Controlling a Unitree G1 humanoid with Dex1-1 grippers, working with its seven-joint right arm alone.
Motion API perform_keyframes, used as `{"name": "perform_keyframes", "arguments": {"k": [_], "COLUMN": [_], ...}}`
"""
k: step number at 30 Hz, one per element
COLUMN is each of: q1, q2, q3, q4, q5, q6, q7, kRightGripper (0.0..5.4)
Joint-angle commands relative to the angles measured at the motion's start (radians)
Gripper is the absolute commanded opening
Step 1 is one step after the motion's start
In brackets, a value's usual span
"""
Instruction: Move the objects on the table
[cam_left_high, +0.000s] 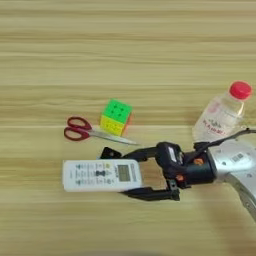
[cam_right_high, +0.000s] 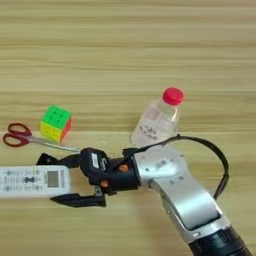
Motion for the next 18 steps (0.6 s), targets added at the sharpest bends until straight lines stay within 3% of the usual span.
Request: {"name": "perform_keyframes", "arguments": {"k": [1, 4, 8, 13, 18], "q1": [0.017, 0.044, 0.044, 0.040, 0.037], "q2": [-0.110, -0.140, -0.139, -0.133, -0.126], "q3": [-0.020, 0.002, 0.037, 0.051, 0.034], "q4": [0.038, 0.105, 0.177, 0.208, 0.184], "q5": [-0.091, -0.188, -0.275, -0.285, -0.233], "q6": [-0.089, -0.144, -0.195, -0.216, -0.202], "q7": [0.006, -0.008, -0.028, -0.037, -0.034], "kRightGripper": [2.91, 2.91, 2.90, 2.90, 3.66]}}
